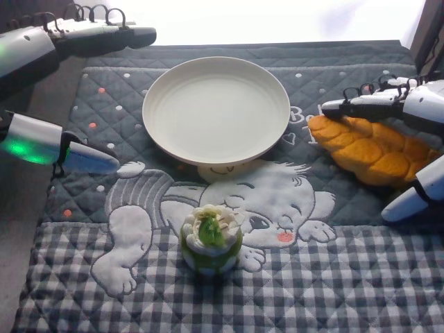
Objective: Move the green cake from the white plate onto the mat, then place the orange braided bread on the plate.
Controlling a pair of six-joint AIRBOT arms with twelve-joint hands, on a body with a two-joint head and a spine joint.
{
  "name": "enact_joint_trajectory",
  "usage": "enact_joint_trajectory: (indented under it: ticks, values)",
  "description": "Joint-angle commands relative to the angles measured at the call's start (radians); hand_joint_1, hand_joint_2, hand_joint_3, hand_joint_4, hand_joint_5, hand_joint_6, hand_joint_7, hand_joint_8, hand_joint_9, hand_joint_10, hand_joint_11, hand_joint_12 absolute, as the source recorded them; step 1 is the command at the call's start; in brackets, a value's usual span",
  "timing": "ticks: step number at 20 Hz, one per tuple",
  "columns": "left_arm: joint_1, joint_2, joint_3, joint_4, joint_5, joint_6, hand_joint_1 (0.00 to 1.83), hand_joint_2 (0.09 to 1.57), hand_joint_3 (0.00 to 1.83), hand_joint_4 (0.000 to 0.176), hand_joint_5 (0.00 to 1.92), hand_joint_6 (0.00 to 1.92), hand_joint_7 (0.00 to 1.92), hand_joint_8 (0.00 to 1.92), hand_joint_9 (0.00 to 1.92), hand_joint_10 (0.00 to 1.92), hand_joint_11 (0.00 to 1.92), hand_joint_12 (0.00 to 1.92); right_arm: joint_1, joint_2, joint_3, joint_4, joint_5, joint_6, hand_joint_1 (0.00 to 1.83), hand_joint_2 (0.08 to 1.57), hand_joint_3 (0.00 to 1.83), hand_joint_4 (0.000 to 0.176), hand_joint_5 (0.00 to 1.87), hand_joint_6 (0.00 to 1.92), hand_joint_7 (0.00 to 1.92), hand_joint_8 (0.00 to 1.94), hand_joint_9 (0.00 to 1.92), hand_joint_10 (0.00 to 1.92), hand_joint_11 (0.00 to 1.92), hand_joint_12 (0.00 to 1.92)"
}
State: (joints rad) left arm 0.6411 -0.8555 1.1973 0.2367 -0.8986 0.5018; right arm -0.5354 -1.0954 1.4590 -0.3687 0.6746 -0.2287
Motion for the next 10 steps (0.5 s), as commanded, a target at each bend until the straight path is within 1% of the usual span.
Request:
enact_joint_trajectory:
  ticks: [1, 2, 3, 4, 5, 6, 7, 8, 9, 10]
  values:
    - [-0.002, 0.013, -0.001, -0.039, -0.125, -0.004, 0.94, 0.73, 0.0, 0.132, 0.25, 0.0, 0.17, 0.0, 0.12, 0.01, 0.0, 0.34, 0.007, 0.012, 0.006, 0.03, 0.092, 0.003, 1.07, 0.58, 0.0, 0.149, 0.27, 0.0, 0.34, 0.0, 0.35, 0.0, 0.15, 0.85]
    - [-0.001, 0.013, -0.003, -0.039, -0.128, -0.004, 0.94, 0.73, 0.0, 0.14, 0.25, 0.0, 0.17, 0.0, 0.13, 0.01, 0.0, 0.34, 0.007, 0.012, 0.006, 0.029, 0.088, 0.003, 1.1, 0.59, 0.0, 0.154, 0.28, 0.0, 0.35, 0.0, 0.35, 0.0, 0.16, 0.84]
    - [0.0, 0.013, -0.005, -0.039, -0.13, -0.004, 0.96, 0.73, 0.0, 0.148, 0.26, 0.0, 0.21, 0.01, 0.17, 0.02, 0.0, 0.38, 0.007, 0.012, 0.006, 0.026, 0.085, 0.003, 1.13, 0.61, 0.0, 0.151, 0.29, 0.0, 0.34, 0.0, 0.35, 0.0, 0.15, 0.79]
    - [0.001, 0.013, -0.006, -0.039, -0.133, -0.004, 0.96, 0.72, 0.0, 0.15, 0.27, 0.0, 0.22, 0.01, 0.17, 0.01, 0.0, 0.41, 0.007, 0.012, 0.008, 0.025, 0.082, 0.003, 1.16, 0.65, 0.01, 0.155, 0.28, 0.0, 0.31, 0.0, 0.29, 0.0, 0.08, 0.75]
    - [0.004, 0.014, -0.007, -0.039, -0.138, -0.004, 0.96, 0.7, 0.0, 0.144, 0.27, 0.0, 0.23, 0.0, 0.19, 0.01, 0.0, 0.47, 0.007, 0.012, 0.01, 0.025, 0.082, 0.003, 1.21, 0.7, 0.0, 0.163, 0.29, 0.0, 0.3, 0.0, 0.32, 0.0, 0.2, 0.67]
    - [0.005, 0.014, -0.007, -0.039, -0.139, -0.004, 0.96, 0.7, 0.0, 0.144, 0.27, 0.0, 0.23, 0.0, 0.19, 0.01, 0.0, 0.47, 0.007, 0.012, 0.01, 0.025, 0.082, 0.003, 1.21, 0.7, 0.0, 0.163, 0.29, 0.0, 0.3, 0.0, 0.32, 0.0, 0.2, 0.67]
    - [0.006, 0.014, -0.007, -0.039, -0.14, -0.004, 0.94, 0.7, 0.0, 0.139, 0.27, 0.0, 0.23, 0.0, 0.21, 0.01, 0.0, 0.53, 0.007, 0.012, 0.011, 0.025, 0.082, 0.003, 1.25, 0.72, 0.0, 0.135, 0.32, 0.0, 0.34, 0.0, 0.36, 0.0, 0.25, 0.64]
    - [0.007, 0.014, -0.007, -0.04, -0.141, -0.004, 0.94, 0.7, 0.0, 0.147, 0.28, 0.0, 0.24, 0.0, 0.21, 0.01, 0.0, 0.54, 0.007, 0.012, 0.011, 0.022, 0.082, 0.003, 1.41, 0.8, 0.0, 0.05, 0.43, 0.0, 0.44, 0.0, 0.71, 0.05, 0.44, 0.61]
    - [0.009, 0.013, -0.008, -0.041, -0.142, -0.004, 0.94, 0.7, 0.0, 0.142, 0.28, 0.0, 0.24, 0.0, 0.21, 0.01, 0.0, 0.55, 0.007, 0.012, 0.012, 0.021, 0.082, 0.003, 1.48, 0.84, 0.0, 0.0, 0.52, 0.01, 0.54, 0.01, 0.87, 0.04, 0.58, 0.49]
    - [0.013, 0.013, -0.008, -0.044, -0.144, -0.004, 0.96, 0.69, 0.0, 0.148, 0.28, 0.0, 0.24, 0.0, 0.21, 0.01, 0.0, 0.53, 0.007, 0.012, 0.014, 0.022, 0.082, 0.003, 1.69, 0.92, 0.0, 0.0, 0.71, 0.05, 0.8, 0.08, 1.28, 0.17, 0.84, 1.15]
